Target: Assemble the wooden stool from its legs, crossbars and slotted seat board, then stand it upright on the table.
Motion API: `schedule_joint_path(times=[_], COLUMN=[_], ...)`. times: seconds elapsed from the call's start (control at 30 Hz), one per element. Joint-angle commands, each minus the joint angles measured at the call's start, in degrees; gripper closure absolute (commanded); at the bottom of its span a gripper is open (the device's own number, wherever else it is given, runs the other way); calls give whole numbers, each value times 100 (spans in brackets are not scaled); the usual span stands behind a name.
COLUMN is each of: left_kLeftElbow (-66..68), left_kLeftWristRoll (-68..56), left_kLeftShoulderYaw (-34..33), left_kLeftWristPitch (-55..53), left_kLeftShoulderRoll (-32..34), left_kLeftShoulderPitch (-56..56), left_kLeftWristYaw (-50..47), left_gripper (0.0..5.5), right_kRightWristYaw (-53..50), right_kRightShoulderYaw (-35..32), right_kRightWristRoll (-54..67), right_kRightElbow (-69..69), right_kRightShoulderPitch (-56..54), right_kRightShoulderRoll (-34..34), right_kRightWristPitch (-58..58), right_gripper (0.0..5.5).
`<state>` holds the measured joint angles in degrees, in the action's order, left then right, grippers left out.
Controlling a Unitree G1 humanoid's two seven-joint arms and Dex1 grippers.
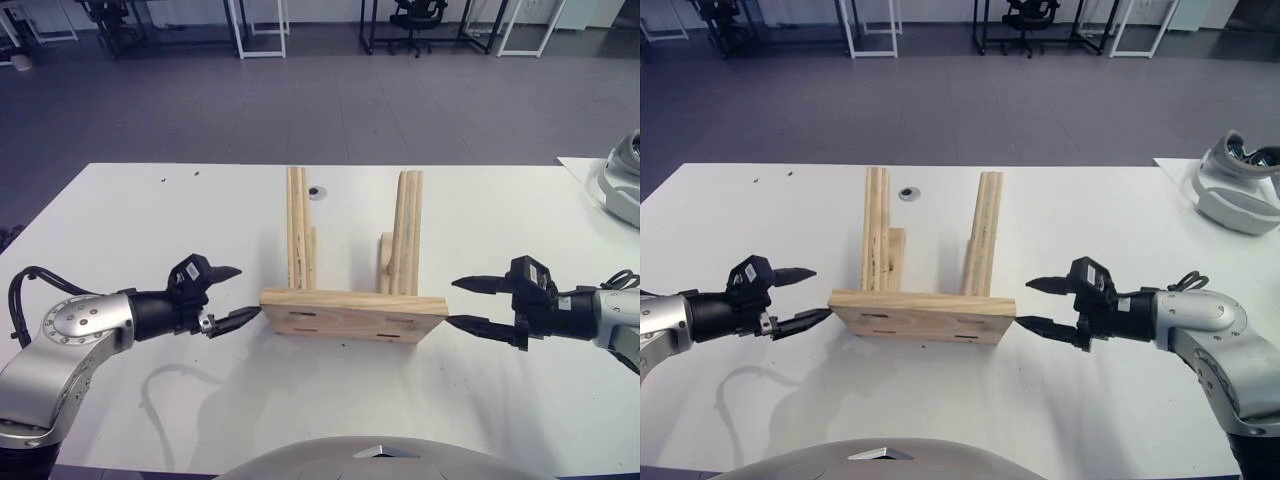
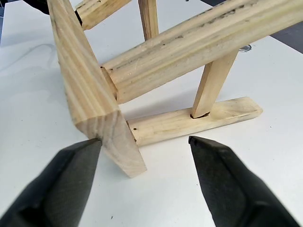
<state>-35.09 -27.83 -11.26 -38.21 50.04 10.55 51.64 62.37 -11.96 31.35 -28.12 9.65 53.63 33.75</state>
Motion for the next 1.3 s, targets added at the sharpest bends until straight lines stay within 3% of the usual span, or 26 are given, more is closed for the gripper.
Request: schedule_joint_path(times=[0.03, 0.13, 0.23, 0.37, 0.47, 0.7, 0.87, 1.0, 1.07, 1.13, 1.2, 1.23, 1.3], left_kLeftElbow=[625, 1044, 1078, 1134, 1406, 1603, 1756, 1508, 1274, 1672, 2868, 3276, 3797], left_kLeftWristRoll=[761, 875, 559, 431, 732, 759, 933, 576, -767, -2408, -3856, -4263, -5248], left_kLeftShoulderYaw=[408, 234, 323, 1328, 1919, 2239, 2326, 2019, 1254, 842, 977, 1071, 1689], left_kLeftWristPitch=[718, 1137, 1296, 1200, 1434, 1698, 1959, 1948, 980, -789, -3499, -4506, -5353], left_kLeftShoulderRoll=[759, 1106, 1061, 452, 202, 38, 5, 23, 518, 1024, 1070, 1153, 1821], left_kLeftShoulderPitch=[486, 434, 42, -869, -1375, -1600, -1713, -1903, -2692, -4281, -6218, -6722, -6987], left_kLeftWristYaw=[657, 1109, 1497, 1671, 1760, 1996, 2033, 2123, 2672, 3263, 3706, 3899, 4080], left_gripper=[141, 141, 141, 139, 191, 307, 394, 407, 410, 414, 417, 417, 418], right_kRightWristYaw=[133, 344, 459, 511, 586, 621, 692, 877, 1467, 2304, 2847, 2951, 3012], right_kRightShoulderYaw=[293, 216, 568, 1416, 1816, 2135, 2151, 1864, 1282, 1101, 1422, 1654, 2226], right_kRightWristRoll=[-664, -1041, -1044, -1194, -1441, -1758, -1703, -1149, 146, 1624, 2772, 3137, 3995], right_kRightElbow=[215, 522, 520, 750, 921, 1213, 1115, 793, 683, 1180, 2749, 3252, 3641], right_kRightShoulderPitch=[326, 450, 102, -792, -1008, -1247, -1337, -1593, -2620, -4544, -7112, -7865, -8436], right_kRightShoulderRoll=[305, 616, 479, -68, -142, -249, -342, -345, 7, 397, 269, 223, 324], right_kRightWristPitch=[-566, -973, -1195, -1381, -1566, -2006, -2059, -1804, -851, 945, 3669, 4530, 5633], right_gripper=[204, 204, 204, 226, 282, 403, 407, 409, 410, 410, 413, 413, 413])
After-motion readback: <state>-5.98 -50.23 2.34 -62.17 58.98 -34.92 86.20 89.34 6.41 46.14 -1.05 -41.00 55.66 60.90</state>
